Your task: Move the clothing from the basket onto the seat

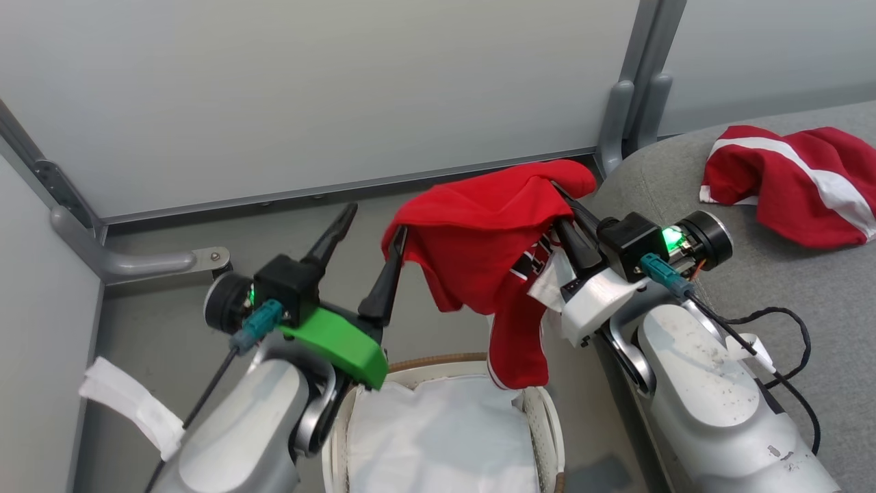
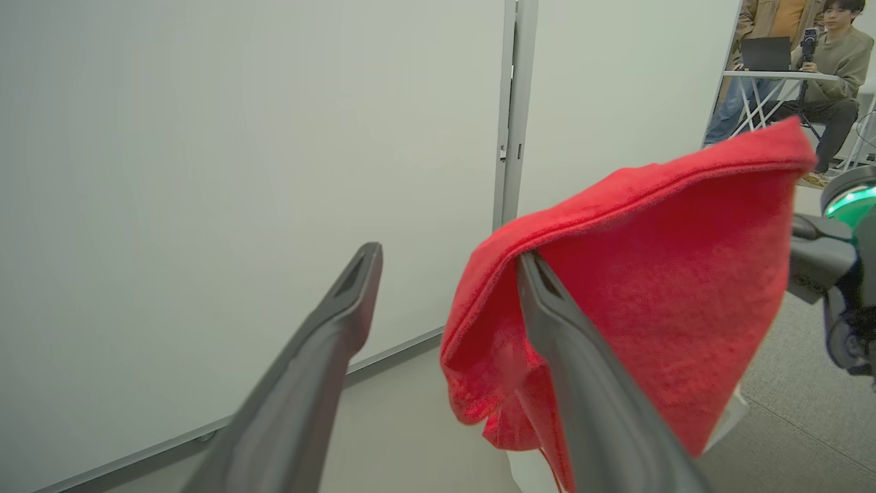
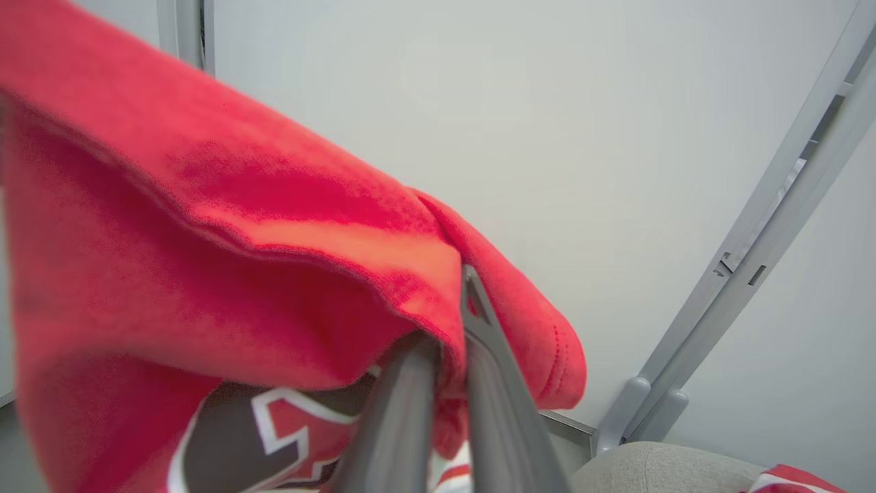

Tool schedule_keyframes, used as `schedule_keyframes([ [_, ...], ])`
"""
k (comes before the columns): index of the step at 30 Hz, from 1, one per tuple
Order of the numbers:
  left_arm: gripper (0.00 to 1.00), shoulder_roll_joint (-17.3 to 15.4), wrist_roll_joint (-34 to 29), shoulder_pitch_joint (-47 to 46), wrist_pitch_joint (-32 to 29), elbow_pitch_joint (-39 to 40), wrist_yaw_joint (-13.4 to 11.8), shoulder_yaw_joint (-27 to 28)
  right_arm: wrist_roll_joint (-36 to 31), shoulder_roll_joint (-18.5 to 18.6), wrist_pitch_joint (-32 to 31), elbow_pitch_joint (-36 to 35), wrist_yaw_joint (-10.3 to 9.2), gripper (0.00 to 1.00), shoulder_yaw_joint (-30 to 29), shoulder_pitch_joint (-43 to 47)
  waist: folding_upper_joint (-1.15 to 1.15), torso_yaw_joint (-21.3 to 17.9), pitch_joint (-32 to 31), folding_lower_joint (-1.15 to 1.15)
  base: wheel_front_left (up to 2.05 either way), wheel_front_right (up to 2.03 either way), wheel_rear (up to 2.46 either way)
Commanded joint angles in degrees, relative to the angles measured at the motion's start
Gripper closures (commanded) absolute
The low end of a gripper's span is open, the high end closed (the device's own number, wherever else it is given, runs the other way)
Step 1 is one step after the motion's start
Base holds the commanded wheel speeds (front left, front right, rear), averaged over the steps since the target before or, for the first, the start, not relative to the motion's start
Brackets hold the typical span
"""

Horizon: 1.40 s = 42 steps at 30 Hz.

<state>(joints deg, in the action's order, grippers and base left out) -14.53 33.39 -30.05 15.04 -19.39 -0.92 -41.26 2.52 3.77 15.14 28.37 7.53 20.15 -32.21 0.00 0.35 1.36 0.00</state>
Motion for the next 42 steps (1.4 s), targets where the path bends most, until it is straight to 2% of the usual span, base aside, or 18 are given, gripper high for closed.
schedule_keyframes([
  [1, 0.00, 0.9, -0.7, 2.8, 0.2, -0.1, 0.5, 1.1, -0.4, 0.2, 0.0, -0.5, -0.08, 1.00, -0.6, 1.0, 0.00, -0.2, 0.3, 0.00, 0.00, 0.00, 0.00],
  [9, 0.00, 5.5, -4.0, 11.4, 0.2, -1.9, 3.8, 6.3, -1.0, 0.6, 0.0, -0.9, -0.08, 1.00, -2.0, 2.5, 0.00, -0.7, 1.1, 0.00, 0.00, 0.00, 0.00],
  [17, 0.00, 7.7, -8.1, 14.3, 0.2, -3.4, 6.3, 9.1, -1.0, 1.0, 0.0, -1.2, -0.08, 1.00, -2.8, 3.5, 0.00, -0.9, 1.9, 0.00, 0.00, 0.00, 0.00],
  [25, 0.00, 9.1, -11.1, 14.9, 0.2, -3.4, 7.5, 10.9, -0.9, 1.4, 0.0, -1.5, -0.08, 1.00, -3.8, 3.0, 0.00, -2.6, 2.8, 0.00, 0.00, 0.00, 0.00],
  [31, 0.00, 9.5, -12.6, 14.8, 0.2, -2.7, 7.9, 12.0, -1.4, 2.5, 0.0, -2.4, -0.08, 1.00, -5.7, 2.7, 0.00, -7.5, 4.1, 0.00, 0.00, 0.00, 0.00],
  [42, 0.00, 9.4, -15.0, 12.0, 0.2, -2.7, 8.4, 11.1, -1.7, 3.9, 0.0, -4.3, -0.08, 1.00, -9.8, 4.7, 0.00, -20.2, 8.1, 0.00, 0.00, 0.00, 0.00],
])
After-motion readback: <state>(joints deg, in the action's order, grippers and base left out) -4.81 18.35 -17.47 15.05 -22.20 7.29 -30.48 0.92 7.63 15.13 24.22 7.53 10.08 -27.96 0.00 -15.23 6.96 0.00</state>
